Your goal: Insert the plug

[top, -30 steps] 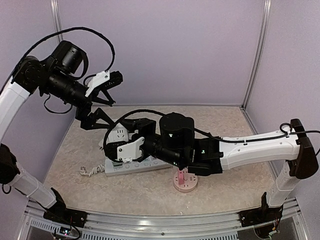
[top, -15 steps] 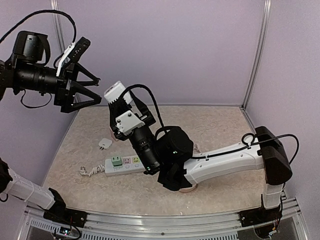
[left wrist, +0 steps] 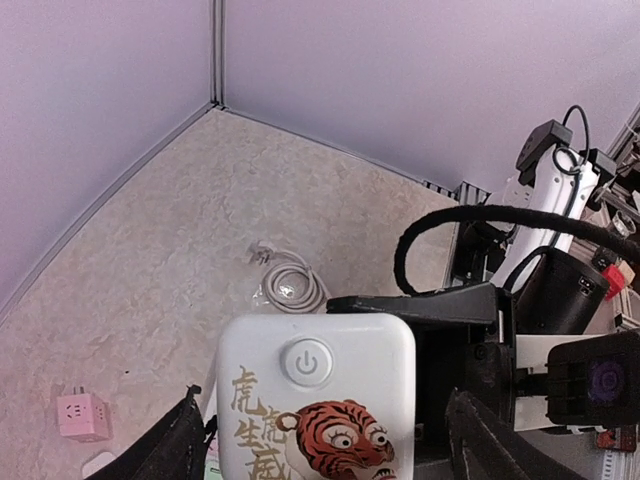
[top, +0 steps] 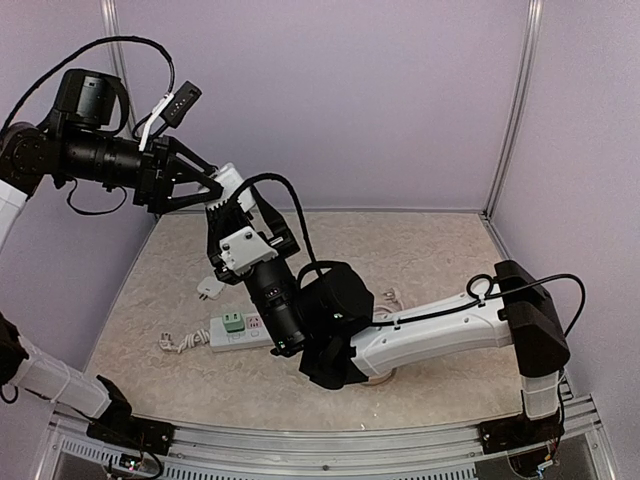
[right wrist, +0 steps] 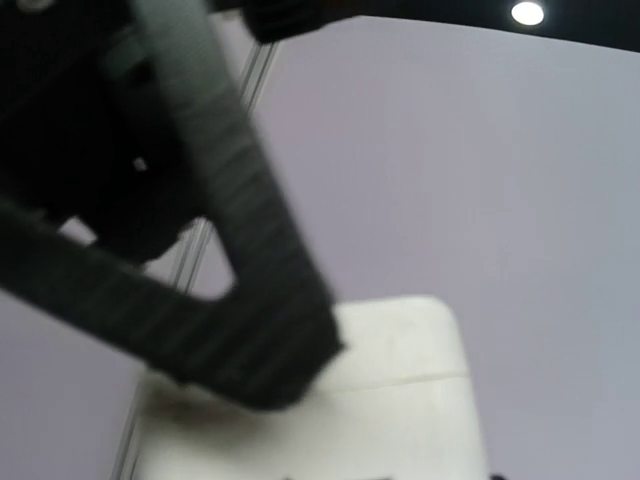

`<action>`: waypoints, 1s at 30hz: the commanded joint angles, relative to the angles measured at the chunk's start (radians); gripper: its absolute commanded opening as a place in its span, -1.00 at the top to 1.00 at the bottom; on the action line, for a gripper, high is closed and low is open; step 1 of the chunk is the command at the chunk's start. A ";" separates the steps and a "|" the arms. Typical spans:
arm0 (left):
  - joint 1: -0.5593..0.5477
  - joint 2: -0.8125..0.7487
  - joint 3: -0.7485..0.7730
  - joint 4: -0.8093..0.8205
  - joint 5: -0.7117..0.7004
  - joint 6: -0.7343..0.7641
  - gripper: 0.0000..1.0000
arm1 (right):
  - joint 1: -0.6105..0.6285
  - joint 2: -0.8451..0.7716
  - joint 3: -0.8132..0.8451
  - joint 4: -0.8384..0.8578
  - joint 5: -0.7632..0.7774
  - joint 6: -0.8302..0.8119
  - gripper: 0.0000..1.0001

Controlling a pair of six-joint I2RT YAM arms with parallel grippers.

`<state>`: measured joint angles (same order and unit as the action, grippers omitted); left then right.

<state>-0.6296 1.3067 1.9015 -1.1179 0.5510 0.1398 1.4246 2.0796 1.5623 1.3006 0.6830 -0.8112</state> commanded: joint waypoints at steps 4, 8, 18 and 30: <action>0.023 -0.035 -0.077 0.035 0.083 -0.046 -0.07 | 0.002 0.009 0.031 0.164 -0.015 0.024 1.00; 0.022 -0.034 -0.091 0.032 0.116 -0.046 0.02 | 0.002 0.004 0.025 0.161 -0.018 0.021 1.00; 0.022 -0.017 -0.116 0.048 0.179 -0.075 -0.04 | -0.003 -0.002 0.017 0.157 -0.032 0.022 1.00; -0.001 -0.004 -0.159 0.052 0.218 -0.074 1.00 | -0.020 -0.030 -0.031 0.146 -0.053 0.053 1.00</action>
<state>-0.5953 1.2785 1.7729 -1.0092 0.6674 0.0742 1.4208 2.0796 1.5494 1.3388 0.7021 -0.7906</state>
